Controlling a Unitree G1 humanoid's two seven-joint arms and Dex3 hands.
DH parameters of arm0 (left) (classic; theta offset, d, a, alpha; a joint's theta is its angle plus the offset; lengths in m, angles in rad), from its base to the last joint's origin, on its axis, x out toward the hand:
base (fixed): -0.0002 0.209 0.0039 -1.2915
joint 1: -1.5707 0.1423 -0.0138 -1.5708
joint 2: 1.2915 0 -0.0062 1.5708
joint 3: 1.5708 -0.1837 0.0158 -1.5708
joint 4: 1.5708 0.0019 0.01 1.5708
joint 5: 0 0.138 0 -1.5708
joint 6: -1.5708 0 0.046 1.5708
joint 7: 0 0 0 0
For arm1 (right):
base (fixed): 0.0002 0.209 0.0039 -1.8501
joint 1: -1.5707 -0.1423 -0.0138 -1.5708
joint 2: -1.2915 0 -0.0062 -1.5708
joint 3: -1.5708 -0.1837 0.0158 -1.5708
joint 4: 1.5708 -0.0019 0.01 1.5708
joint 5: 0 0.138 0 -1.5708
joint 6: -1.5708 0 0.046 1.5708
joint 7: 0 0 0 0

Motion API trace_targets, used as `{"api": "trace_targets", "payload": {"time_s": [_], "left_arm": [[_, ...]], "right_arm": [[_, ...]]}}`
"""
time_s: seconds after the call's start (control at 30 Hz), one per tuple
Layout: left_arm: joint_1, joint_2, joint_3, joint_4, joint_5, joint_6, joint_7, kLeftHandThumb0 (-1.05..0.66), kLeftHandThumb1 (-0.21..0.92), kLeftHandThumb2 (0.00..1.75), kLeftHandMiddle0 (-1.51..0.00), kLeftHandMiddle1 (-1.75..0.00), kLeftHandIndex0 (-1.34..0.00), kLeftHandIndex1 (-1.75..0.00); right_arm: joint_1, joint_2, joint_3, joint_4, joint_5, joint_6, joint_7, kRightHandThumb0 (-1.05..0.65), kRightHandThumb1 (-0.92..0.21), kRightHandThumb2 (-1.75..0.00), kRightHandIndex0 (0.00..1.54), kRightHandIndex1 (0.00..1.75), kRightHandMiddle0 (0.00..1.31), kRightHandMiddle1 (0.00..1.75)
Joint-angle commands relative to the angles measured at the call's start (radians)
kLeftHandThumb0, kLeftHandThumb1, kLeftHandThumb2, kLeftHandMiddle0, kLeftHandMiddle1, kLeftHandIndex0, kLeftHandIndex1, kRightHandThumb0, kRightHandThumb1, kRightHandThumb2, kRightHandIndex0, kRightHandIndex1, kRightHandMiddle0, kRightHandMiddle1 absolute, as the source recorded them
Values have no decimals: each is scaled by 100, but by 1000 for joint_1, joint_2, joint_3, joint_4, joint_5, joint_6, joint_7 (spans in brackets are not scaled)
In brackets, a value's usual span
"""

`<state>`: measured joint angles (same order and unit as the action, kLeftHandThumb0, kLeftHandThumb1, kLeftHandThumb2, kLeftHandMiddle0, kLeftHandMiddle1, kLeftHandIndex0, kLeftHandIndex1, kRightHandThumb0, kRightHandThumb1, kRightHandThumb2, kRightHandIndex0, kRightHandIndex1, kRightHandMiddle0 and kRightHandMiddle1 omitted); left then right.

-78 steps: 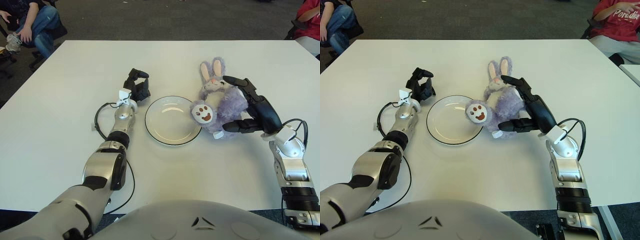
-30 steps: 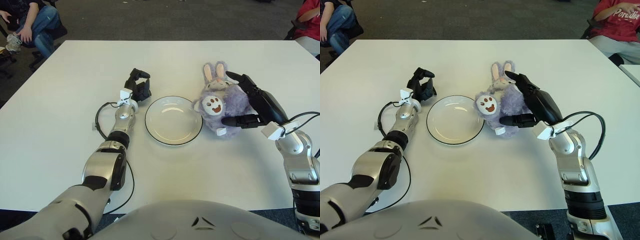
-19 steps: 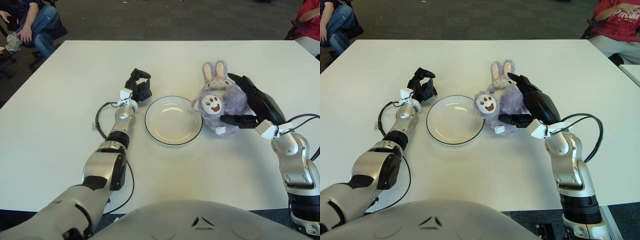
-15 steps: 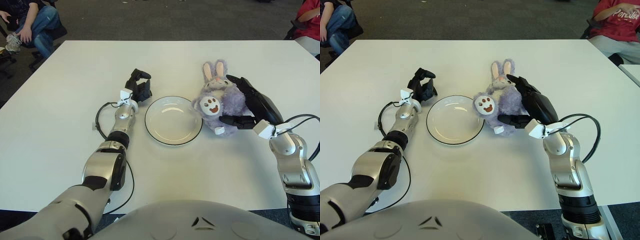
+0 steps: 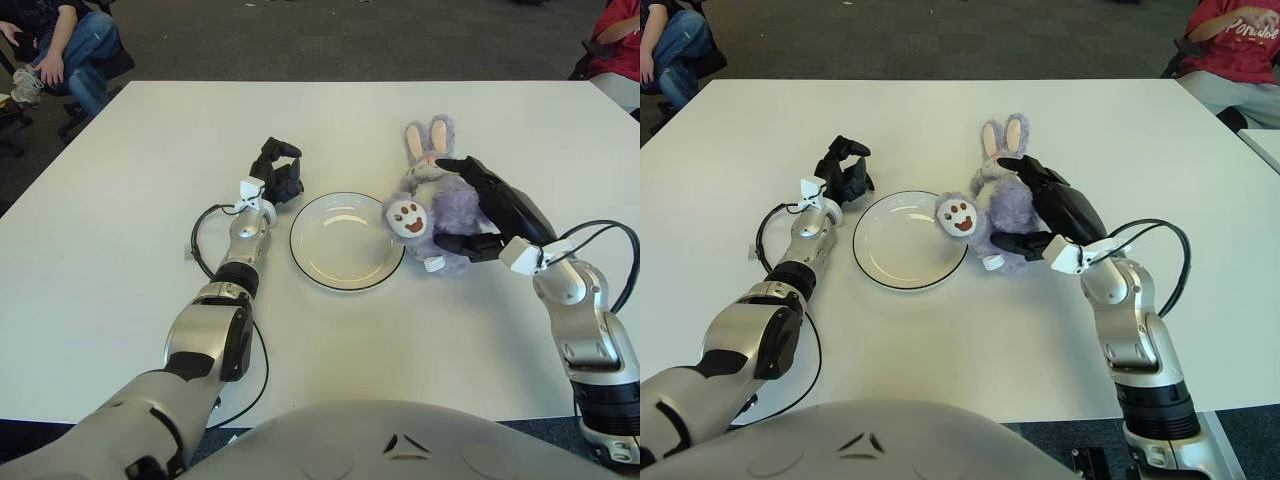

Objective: Put the doll into the plate.

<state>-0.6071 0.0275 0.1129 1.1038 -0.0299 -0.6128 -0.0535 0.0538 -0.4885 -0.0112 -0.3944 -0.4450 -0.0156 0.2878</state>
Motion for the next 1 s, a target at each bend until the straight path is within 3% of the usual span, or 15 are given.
{"api": "trace_targets", "payload": {"time_s": [0.0, 0.13, 0.17, 0.23, 0.3, 0.37, 0.57, 0.97], "left_arm": [[121, -9, -7, 58, 17, 14, 11, -37, 73, 79, -89, -175, -31, -175], [121, -9, -8, 58, 16, 19, 7, -37, 73, 79, -89, -175, -31, -175], [120, -9, -8, 58, 15, 19, 6, -37, 73, 79, -89, -175, -31, -175], [121, -8, -8, 58, 16, 19, 5, -37, 73, 79, -90, -175, -31, -175], [121, -8, -9, 58, 16, 16, 4, -37, 73, 79, -90, -175, -31, -175], [121, -8, -9, 59, 16, 15, 4, -37, 73, 79, -90, -175, -31, -175], [121, -9, -7, 59, 14, 13, 2, -37, 73, 79, -90, -175, -31, -175], [119, -10, -3, 63, 9, 17, -7, -37, 73, 79, -90, -175, -31, -175]], "right_arm": [[-1, -15, 9, 26, -13, -7, 3, -37, -37, -94, 25, 34, 4, 98], [-1, -8, 7, 27, -26, -3, -17, -33, -35, -99, 25, 102, 19, 115], [-1, -5, 6, 27, -30, -1, -23, -34, -42, -91, 25, 108, 25, 121], [1, 2, 3, 27, -35, 2, -40, -36, -67, -58, 27, 121, 41, 134], [4, 21, -4, 31, -40, -1, -78, -23, -59, -73, 36, 135, 48, 137], [4, 39, -10, 36, -41, -5, -117, -10, -42, -103, 50, 151, 54, 150], [-4, 75, -23, 56, -21, -20, -192, -2, -26, -130, 60, 163, 61, 161], [-11, 138, -56, 99, 57, -87, -274, -1, -18, -137, 67, 161, 67, 159]]}}
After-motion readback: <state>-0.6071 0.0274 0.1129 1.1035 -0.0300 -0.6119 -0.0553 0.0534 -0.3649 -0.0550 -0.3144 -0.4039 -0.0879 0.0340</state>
